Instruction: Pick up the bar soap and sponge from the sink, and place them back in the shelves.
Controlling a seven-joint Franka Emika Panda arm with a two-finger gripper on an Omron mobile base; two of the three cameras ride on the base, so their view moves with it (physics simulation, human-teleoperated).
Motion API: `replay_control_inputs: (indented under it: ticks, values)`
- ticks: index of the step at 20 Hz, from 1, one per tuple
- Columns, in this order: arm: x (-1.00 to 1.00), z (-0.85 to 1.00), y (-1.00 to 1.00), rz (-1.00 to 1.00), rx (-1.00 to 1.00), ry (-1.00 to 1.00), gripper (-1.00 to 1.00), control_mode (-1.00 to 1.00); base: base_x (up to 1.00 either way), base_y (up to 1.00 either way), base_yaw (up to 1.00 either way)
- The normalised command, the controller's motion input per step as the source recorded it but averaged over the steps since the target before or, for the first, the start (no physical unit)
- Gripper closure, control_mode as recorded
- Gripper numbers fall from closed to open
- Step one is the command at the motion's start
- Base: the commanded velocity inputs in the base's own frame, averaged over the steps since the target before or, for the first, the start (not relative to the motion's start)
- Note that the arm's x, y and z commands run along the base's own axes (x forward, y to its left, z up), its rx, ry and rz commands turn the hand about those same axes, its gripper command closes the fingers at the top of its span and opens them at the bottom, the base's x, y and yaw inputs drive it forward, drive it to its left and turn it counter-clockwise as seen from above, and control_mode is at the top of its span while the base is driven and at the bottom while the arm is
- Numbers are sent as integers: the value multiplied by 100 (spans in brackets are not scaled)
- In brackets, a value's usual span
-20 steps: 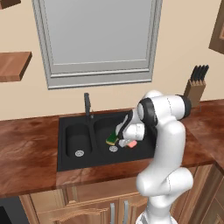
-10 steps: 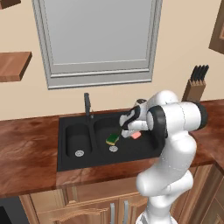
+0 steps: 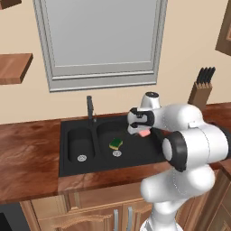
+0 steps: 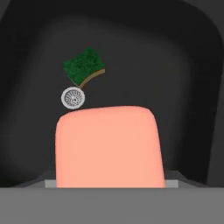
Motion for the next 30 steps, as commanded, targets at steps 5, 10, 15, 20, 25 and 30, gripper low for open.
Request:
replay_control_inputs:
  ticks: [5, 10, 15, 20, 25, 30]
  values:
    - [-26, 65, -1, -21, 0, 0, 100, -100, 0, 0, 0]
    - [-33, 55, -22, -17, 0, 0, 100, -100, 0, 0, 0]
    - [-37, 49, -41, -8, 0, 0, 100, -100, 0, 0, 0]
    - [-39, 58, -38, -7, 0, 0, 100, -100, 0, 0, 0]
    - [-32, 62, -28, -7, 0, 0, 100, -100, 0, 0, 0]
    - [-33, 57, -6, -7, 0, 0, 100, -100, 0, 0, 0]
